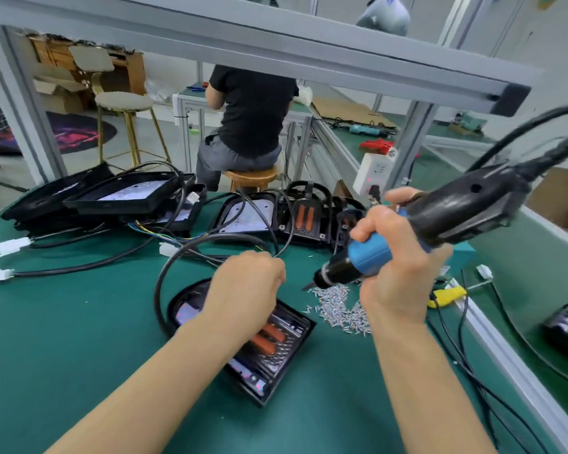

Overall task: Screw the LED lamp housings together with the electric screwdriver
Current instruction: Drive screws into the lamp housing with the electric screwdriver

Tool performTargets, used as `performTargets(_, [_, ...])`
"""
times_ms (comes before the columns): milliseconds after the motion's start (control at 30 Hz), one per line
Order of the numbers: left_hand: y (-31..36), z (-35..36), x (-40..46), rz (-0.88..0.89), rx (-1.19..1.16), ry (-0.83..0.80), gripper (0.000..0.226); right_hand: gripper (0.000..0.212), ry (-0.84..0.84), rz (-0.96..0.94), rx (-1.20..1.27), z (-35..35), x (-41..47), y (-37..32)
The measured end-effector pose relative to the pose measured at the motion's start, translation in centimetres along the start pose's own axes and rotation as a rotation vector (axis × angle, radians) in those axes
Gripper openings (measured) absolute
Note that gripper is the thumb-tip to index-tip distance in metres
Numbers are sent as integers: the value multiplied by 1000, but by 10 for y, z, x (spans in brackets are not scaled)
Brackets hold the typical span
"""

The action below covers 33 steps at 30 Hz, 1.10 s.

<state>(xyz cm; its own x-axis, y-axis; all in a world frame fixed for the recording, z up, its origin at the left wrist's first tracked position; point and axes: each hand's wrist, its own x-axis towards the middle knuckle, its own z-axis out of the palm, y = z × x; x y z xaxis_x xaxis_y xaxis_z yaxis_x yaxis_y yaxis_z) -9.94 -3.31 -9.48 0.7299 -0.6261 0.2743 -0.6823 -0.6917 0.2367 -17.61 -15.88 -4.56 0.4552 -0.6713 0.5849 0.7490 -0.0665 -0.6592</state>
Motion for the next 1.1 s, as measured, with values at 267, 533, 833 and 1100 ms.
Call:
performTargets(267, [67,41,41,125,254,-234,19,18,66,-39,-82,-43,4,-19])
performTargets(533, [67,57,48,89,221,-287,36,27,108,-24,-117,-59,3,-25])
performTargets(833, [61,58,52,47,164,-351,12,17,83,1,-85,-56,0,-29])
performTargets(1100, [59,59,50,-8,82,-340,20,23,79,-9,-113,-55,-1,-32])
